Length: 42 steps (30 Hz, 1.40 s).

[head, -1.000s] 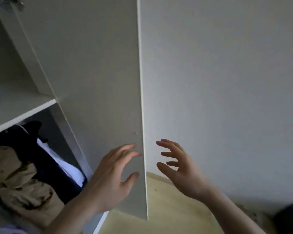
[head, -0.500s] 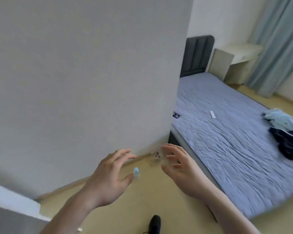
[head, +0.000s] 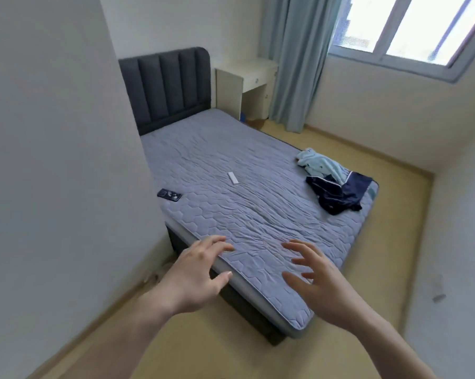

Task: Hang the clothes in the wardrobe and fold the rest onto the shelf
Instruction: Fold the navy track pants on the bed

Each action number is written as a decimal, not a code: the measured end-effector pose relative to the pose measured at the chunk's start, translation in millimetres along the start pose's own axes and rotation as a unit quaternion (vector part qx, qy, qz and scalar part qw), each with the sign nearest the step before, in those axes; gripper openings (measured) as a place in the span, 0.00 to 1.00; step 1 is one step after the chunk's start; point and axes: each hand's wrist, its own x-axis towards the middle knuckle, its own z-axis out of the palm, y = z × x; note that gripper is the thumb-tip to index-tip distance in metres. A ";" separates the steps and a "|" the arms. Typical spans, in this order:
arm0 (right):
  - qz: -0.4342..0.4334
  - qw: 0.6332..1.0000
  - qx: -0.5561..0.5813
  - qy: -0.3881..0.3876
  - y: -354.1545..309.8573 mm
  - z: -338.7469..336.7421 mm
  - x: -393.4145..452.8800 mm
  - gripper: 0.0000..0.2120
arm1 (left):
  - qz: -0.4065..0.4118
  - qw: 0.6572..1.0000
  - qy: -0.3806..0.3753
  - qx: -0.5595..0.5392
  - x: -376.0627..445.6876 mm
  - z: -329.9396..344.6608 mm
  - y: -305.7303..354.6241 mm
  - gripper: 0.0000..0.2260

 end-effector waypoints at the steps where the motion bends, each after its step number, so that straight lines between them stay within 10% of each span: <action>1: 0.017 1.000 0.011 0.015 16.3 -16.3 0.1 0.22 | 0.019 1.000 -0.018 -0.003 25.4 7.7 14.7 0.22; 9: 0.061 0.994 0.047 0.076 146.8 -132.2 29.4 0.21 | 0.096 0.993 -0.075 0.001 185.3 81.1 132.7 0.23; 19: 0.049 0.998 0.032 -0.013 285.5 -276.7 103.4 0.21 | -0.003 0.999 -0.025 -0.048 278.6 172.9 225.4 0.20; 34: 0.021 0.992 0.001 -0.123 388.8 -377.6 280.1 0.21 | -0.182 0.982 -0.010 -0.057 433.1 237.3 203.5 0.18; 42: 0.110 0.986 -0.038 -0.123 479.0 -441.6 371.6 0.20 | -0.152 0.985 -0.067 -0.057 606.0 284.4 227.5 0.21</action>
